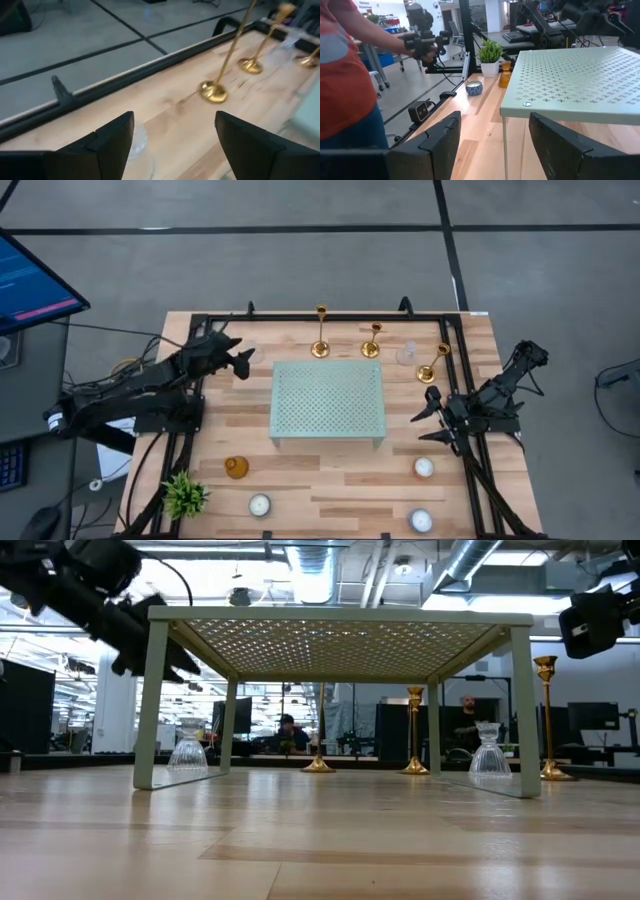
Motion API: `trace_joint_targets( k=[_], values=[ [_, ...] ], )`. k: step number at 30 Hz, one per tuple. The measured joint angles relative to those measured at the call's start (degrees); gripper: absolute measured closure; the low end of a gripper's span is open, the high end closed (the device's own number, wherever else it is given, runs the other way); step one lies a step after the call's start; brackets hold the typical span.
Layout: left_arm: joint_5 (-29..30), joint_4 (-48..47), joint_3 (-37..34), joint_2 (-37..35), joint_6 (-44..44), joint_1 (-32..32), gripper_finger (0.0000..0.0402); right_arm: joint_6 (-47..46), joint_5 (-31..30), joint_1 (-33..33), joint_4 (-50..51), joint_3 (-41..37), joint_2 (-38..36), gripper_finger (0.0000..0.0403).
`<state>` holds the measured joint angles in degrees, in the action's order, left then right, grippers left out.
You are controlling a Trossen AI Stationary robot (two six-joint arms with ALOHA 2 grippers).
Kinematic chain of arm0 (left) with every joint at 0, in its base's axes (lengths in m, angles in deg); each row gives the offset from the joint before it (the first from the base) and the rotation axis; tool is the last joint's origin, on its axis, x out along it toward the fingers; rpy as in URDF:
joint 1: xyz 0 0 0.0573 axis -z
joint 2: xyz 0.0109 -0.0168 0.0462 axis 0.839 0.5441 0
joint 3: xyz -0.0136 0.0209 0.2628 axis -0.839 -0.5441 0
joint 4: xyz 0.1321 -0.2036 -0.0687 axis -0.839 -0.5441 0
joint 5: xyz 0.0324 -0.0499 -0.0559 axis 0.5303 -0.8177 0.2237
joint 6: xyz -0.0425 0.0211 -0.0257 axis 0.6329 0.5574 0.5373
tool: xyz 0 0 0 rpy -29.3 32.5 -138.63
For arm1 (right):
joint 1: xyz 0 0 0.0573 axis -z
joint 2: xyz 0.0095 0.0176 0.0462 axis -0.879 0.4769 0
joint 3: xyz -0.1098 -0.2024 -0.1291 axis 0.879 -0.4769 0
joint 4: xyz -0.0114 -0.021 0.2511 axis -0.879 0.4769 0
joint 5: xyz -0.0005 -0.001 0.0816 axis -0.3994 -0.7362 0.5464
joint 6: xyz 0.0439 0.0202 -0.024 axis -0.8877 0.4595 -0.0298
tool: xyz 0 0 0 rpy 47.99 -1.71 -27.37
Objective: Pick & Place candle stick holders
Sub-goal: Put the left transparent glass candle holder on the shelf
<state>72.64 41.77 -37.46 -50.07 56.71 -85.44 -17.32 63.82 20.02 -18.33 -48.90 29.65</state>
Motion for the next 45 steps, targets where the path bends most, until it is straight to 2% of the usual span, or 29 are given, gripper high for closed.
trace_joint_targets(
  k=[9,24,29,34,40,45],
  values=[
    [1.44,9.68,-8.64,0.12,1.31,0.01,0.0121,-3.57,-0.41,0.0,-0.04,-0.02,0.0,0.0177],
    [4.96,18.95,-16.6,0.12,0.56,0.0,0.012,-3.65,-3.75,0.02,-0.09,-0.02,0.0,0.0177],
    [5.34,19.49,-17.23,0.14,0.36,0.0,0.012,-3.65,-4.88,0.02,-0.09,-0.02,0.0,0.0177],
    [8.18,19.76,-17.23,0.14,-2.59,-0.81,0.012,-3.65,-4.89,0.02,-0.09,-0.02,0.0,0.0177],
    [6.32,20.27,-17.23,1.0,-0.11,-1.57,0.012,-3.65,-4.9,0.02,-0.09,-0.02,0.0,0.0177],
    [4.51,24.43,-17.23,3.67,2.48,-1.57,0.012,-3.65,-4.88,0.02,-0.11,-0.02,0.0,0.0177]
  ],
)
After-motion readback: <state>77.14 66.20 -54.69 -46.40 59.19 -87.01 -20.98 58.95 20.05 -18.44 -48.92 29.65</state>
